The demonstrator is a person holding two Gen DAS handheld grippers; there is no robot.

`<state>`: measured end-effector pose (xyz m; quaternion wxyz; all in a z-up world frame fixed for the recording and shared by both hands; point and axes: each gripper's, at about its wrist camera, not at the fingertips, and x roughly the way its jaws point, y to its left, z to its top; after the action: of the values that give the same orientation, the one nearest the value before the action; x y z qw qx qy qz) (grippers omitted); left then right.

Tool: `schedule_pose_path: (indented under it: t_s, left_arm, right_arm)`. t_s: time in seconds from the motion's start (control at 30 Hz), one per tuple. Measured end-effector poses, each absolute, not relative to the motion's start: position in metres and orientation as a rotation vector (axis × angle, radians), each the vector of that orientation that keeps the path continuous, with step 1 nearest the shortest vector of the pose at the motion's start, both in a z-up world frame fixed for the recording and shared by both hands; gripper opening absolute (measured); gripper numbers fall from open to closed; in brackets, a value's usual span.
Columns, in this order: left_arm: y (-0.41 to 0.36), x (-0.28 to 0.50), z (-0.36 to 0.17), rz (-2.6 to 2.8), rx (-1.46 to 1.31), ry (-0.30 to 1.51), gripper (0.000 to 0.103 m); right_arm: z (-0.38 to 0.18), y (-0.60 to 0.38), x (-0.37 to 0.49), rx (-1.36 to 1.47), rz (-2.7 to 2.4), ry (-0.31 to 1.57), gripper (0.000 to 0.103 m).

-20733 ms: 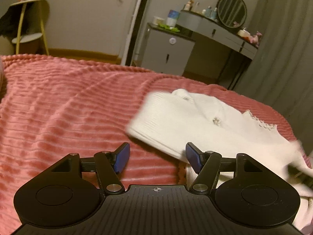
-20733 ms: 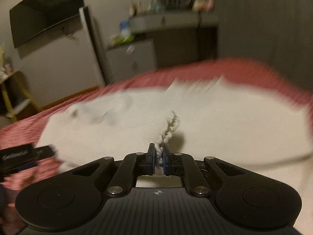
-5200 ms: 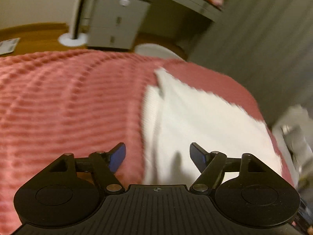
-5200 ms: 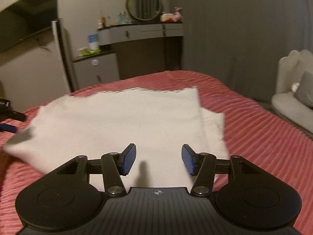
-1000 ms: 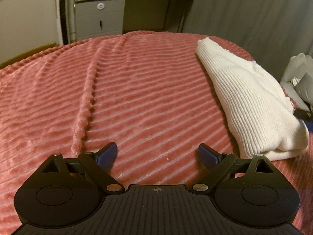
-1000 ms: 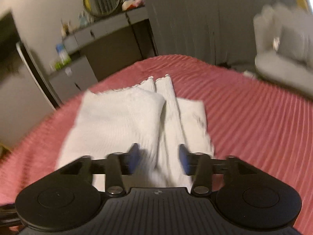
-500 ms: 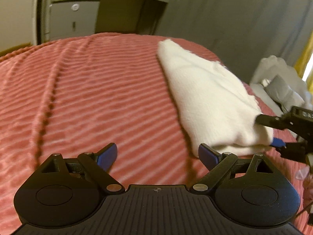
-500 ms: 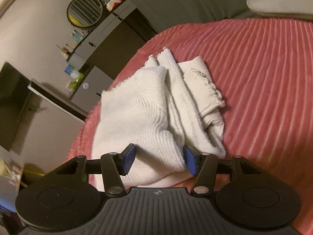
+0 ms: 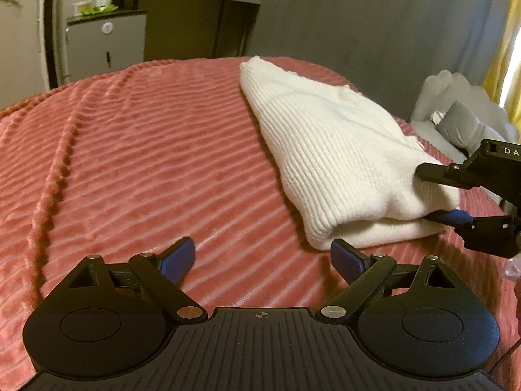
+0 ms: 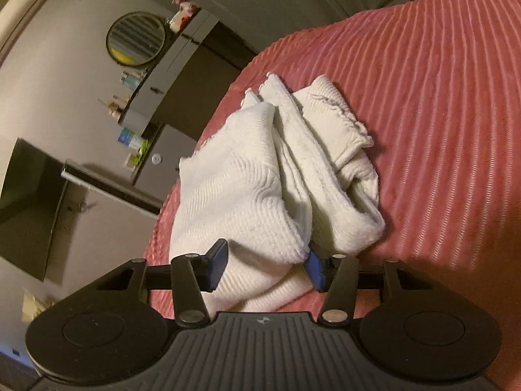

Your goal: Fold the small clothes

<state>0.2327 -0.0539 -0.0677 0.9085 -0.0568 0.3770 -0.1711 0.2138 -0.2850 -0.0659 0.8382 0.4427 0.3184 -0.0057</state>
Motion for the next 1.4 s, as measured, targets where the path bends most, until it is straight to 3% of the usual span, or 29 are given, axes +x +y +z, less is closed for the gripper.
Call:
schedule_pose_path:
  t_s: [0.2,0.27,0.3,0.53,0.63,0.73,0.9,1.17,1.4]
  left_arm:
    - [-0.054,0.234,-0.069,-0.352,-0.112,0.772,0.095]
    - [-0.054,0.233,-0.069,-0.353,-0.104,0.770,0.095]
    - [-0.054,0.233,-0.069,-0.354,-0.108,0.770,0.095]
    - [-0.045,0.237,-0.068,-0.347,-0.161,0.776,0.095]
    - [-0.047,0.237,-0.069,-0.344,-0.145,0.776,0.095]
    - [-0.048,0.236,-0.069,-0.341,-0.127,0.774,0.095]
    - [-0.044,0.240,-0.069,-0.337,-0.156,0.779,0.095]
    - [-0.045,0.240,-0.061,-0.318,-0.108,0.770,0.095]
    - [-0.040,0.271,-0.026,-0.378,-0.319,0.729,0.096]
  right_arm:
    - [-0.078,-0.286,0.223,1.048,-0.005,0.611,0.043]
    - [-0.076,-0.281,0.231,0.999,-0.022,0.625,0.030]
    - [-0.073,-0.278,0.234,0.955,-0.029,0.624,0.015]
    - [-0.007,-0.250,0.218,0.533,-0.054,0.450,0.012]
    - [-0.013,-0.245,0.216,0.371,-0.125,0.494,0.011]
    - [-0.044,-0.256,0.229,0.386,-0.164,0.695,0.019]
    - [-0.019,-0.266,0.209,0.436,-0.180,0.578,0.035]
    - [0.000,-0.232,0.249,0.170,-0.087,0.530,0.031]
    - [-0.054,-0.208,0.268,-0.214,-0.031,0.614,0.027]
